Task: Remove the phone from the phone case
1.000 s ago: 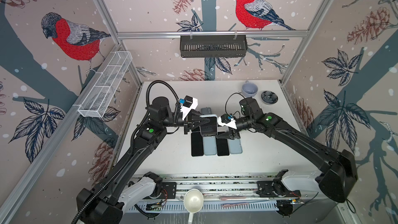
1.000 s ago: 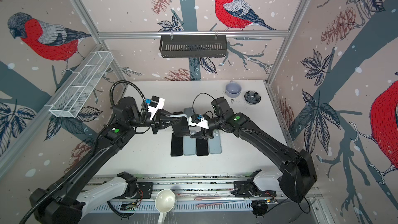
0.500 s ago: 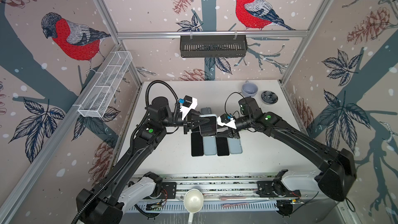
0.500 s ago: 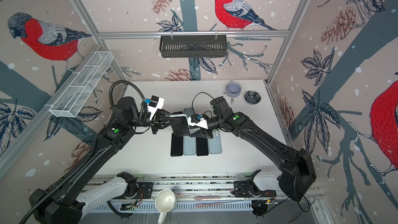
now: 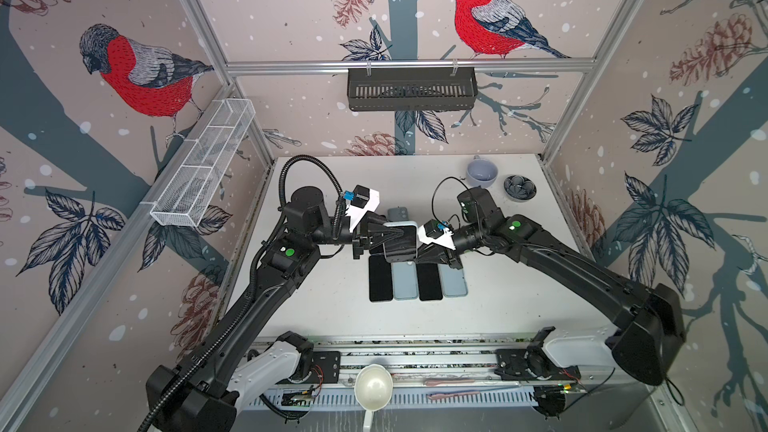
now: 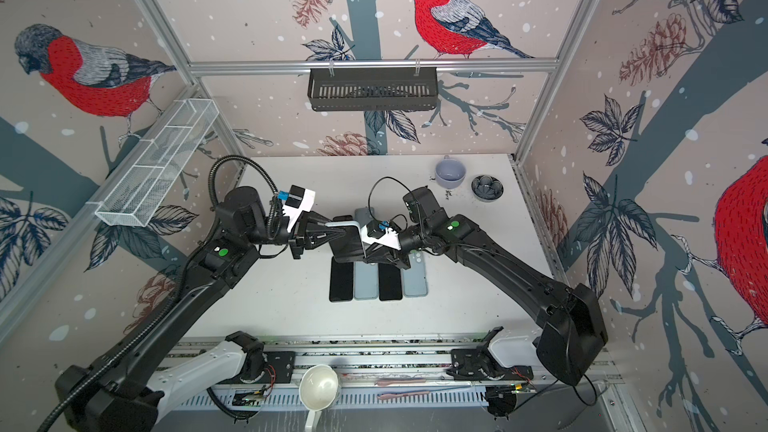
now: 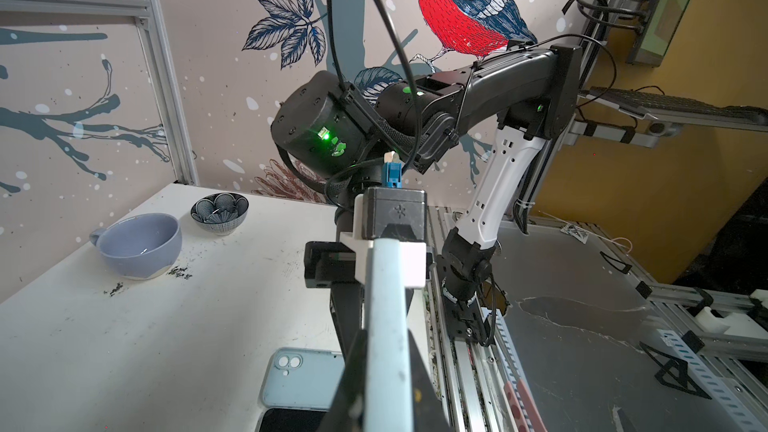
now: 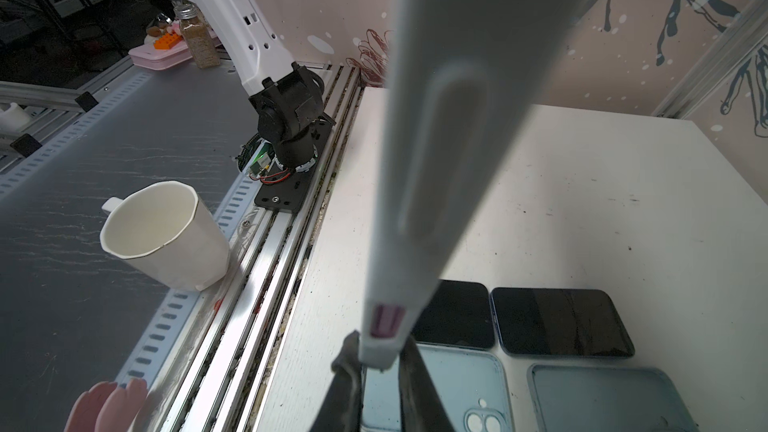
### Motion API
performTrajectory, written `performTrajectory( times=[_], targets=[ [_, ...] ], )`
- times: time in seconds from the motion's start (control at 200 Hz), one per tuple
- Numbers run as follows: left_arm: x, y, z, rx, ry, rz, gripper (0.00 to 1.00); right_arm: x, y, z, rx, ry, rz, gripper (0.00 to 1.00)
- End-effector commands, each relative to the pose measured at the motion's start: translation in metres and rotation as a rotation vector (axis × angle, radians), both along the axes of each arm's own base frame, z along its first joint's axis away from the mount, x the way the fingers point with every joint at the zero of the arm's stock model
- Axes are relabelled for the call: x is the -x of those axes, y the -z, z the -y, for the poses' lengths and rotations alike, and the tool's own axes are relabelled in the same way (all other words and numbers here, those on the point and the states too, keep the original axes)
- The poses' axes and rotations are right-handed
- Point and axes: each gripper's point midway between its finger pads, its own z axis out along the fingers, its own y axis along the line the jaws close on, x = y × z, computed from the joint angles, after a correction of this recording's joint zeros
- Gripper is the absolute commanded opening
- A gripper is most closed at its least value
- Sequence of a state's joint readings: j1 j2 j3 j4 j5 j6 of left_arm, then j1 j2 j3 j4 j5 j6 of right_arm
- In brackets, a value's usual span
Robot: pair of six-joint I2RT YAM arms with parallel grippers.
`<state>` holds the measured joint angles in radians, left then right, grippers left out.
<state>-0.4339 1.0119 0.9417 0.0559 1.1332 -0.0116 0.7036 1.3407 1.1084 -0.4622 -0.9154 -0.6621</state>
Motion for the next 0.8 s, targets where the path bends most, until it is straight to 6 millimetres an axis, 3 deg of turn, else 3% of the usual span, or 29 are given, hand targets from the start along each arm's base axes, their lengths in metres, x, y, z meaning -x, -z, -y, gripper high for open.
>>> performTrajectory(
  times=[0.0,0.15,0.245,0.515,0.695,0.795],
  targets=[
    [0.001,-0.008,0.002,0.027,0.018,0.04,0.0,-0.003,-0.002,-0.009,-0.009,-0.016,0.075,0.16],
    [0.003,-0.008,0.003,0.036,0.045,0.026,0.0,-0.001,-0.003,-0.013,-0.016,-0.037,0.119,0.13],
    [0.006,-0.009,0.004,0.047,0.072,0.012,0.0,-0.001,-0.003,-0.017,-0.008,-0.04,0.211,0.04],
    [0.009,-0.011,0.006,0.066,0.126,-0.035,0.0,-0.007,0.007,-0.034,0.041,-0.042,0.476,0.02],
    [0.003,-0.009,0.007,0.063,0.104,-0.051,0.0,-0.026,0.0,-0.043,0.031,0.029,0.559,0.04],
    [-0.001,-0.008,0.007,0.058,0.072,-0.045,0.0,-0.031,-0.005,-0.04,0.006,0.068,0.556,0.15]
  ],
)
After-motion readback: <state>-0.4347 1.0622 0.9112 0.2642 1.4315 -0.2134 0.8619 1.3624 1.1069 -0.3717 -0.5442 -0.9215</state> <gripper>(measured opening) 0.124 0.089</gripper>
